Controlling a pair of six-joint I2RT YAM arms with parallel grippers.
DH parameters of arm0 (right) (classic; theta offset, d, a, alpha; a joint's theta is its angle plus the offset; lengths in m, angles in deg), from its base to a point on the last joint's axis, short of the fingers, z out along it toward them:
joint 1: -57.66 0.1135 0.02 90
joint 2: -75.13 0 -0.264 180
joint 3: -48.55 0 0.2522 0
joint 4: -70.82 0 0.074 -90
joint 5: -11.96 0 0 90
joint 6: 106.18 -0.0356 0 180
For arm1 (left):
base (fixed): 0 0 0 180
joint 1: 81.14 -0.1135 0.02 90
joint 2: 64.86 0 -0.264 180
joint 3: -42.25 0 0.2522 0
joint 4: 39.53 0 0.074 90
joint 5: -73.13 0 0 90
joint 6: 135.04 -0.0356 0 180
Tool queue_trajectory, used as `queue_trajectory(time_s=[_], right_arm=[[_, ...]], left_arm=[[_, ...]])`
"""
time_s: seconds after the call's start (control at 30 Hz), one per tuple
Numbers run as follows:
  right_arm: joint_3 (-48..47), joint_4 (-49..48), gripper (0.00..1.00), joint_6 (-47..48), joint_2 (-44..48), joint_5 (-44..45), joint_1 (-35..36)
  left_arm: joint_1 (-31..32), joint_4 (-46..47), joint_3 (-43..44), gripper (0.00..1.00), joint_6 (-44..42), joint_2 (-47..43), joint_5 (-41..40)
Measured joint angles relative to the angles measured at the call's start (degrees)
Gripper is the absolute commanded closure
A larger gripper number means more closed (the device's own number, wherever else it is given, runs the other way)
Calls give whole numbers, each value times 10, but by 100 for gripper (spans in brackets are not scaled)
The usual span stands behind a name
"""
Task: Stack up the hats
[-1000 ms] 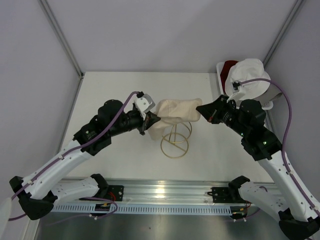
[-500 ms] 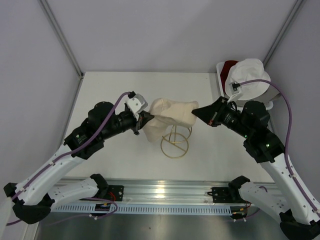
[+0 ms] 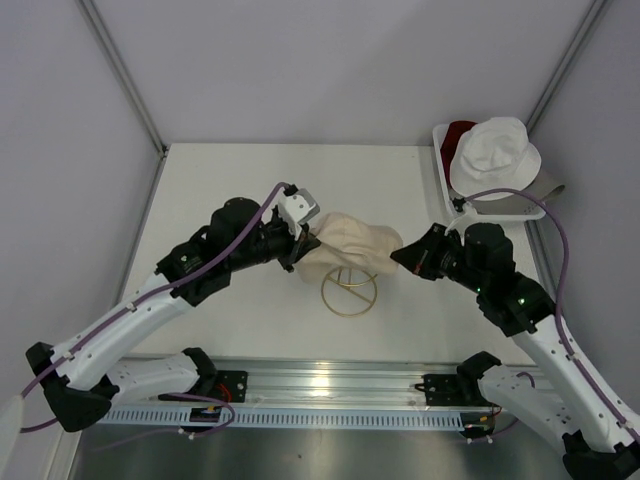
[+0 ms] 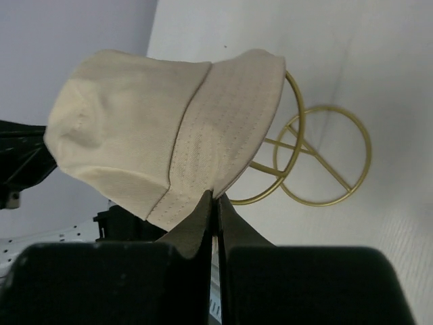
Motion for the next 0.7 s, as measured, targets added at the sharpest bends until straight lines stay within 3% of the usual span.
queue_trajectory(time_s=[0.33, 0.53, 0.7], right_arm=[[-38, -56, 100, -5, -18, -6, 3], [-96, -112, 100, -17, -19, -36, 4], [-98, -98, 100, -25, -14, -29, 6]], left_arm=[[2, -42, 64, 99, 31, -21, -21], [2, -75, 157, 99, 70, -37, 18], [2, -101, 164, 99, 91, -33, 51]])
